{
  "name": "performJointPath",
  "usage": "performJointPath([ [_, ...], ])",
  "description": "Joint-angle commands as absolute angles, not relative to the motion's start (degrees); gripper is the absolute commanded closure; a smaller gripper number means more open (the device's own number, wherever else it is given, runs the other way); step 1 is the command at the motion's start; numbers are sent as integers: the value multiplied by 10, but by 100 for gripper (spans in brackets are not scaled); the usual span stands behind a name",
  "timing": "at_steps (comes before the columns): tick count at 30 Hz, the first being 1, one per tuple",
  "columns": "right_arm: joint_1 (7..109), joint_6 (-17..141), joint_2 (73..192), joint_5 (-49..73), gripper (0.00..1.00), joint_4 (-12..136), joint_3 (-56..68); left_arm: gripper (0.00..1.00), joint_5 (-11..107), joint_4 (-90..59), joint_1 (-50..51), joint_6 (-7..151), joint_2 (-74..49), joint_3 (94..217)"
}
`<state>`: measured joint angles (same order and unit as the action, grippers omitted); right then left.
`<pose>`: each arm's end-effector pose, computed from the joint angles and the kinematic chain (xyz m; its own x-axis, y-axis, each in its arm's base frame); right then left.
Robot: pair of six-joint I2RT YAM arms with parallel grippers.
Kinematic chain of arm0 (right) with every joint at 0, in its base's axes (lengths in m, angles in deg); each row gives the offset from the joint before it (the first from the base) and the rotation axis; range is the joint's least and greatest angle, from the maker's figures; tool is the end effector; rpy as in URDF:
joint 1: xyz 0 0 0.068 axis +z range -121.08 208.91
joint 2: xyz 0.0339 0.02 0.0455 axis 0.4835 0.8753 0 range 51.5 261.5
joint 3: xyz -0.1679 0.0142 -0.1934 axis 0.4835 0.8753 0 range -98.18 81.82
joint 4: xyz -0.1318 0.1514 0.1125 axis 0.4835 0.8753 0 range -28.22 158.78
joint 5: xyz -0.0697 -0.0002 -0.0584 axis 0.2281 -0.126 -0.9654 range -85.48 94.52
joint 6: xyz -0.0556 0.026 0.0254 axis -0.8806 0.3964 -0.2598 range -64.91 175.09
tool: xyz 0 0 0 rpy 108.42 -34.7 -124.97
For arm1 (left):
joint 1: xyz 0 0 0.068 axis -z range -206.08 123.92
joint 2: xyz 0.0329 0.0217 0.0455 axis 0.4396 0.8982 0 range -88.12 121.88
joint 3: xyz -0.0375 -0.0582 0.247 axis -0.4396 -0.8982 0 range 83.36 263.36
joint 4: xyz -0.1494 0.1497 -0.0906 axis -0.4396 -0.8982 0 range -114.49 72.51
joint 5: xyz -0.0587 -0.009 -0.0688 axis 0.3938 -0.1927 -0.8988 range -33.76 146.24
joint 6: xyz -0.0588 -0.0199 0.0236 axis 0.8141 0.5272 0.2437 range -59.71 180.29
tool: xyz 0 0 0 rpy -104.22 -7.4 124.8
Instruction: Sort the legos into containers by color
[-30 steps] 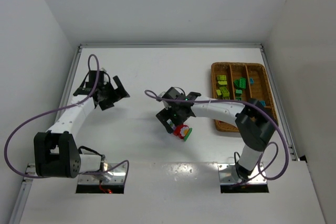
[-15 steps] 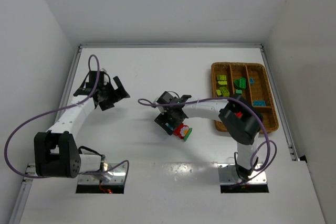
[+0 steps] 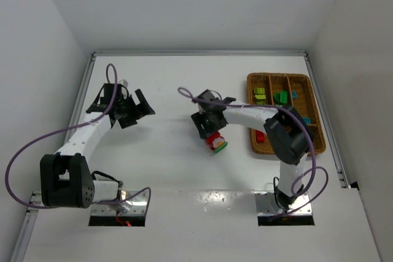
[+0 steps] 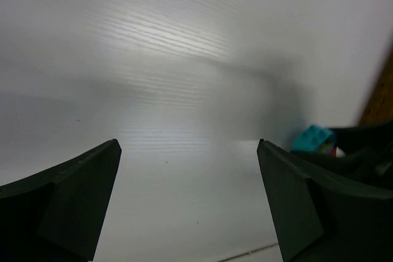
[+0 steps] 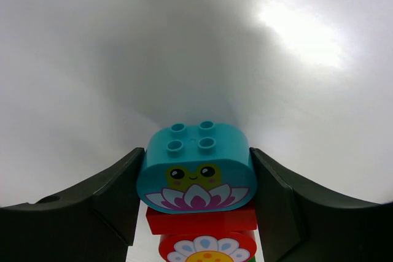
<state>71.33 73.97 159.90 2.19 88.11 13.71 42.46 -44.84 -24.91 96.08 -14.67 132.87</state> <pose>0.2585 0.2334 0.1409 -0.8554 -0.3436 -0.3876 -0.4072 0.9086 0.0931 0.2449 -0.0174 0.2218 -0.7315 -0.5532 -0.3986 -0.3193 0.7945 -0.5165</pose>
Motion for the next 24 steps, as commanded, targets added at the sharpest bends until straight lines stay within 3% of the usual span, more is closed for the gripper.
performJointPath([
  [1, 652, 855, 1557, 39, 71, 888, 87, 0, 255, -375, -255, 931, -153, 1306],
  [4, 618, 923, 1556, 82, 70, 889, 73, 0, 118, -284, -227, 938, -132, 1265],
  [10, 611, 1025, 1535, 83, 70, 859, 68, 0, 65, -62, -133, 1044, -127, 1192],
  [17, 633, 1093, 1511, 50, 70, 827, 91, 0, 163, -11, -29, 1082, -81, 1219],
  [24, 638, 1098, 1506, 34, 70, 827, 91, 0, 225, 41, 12, 1132, -30, 1239],
])
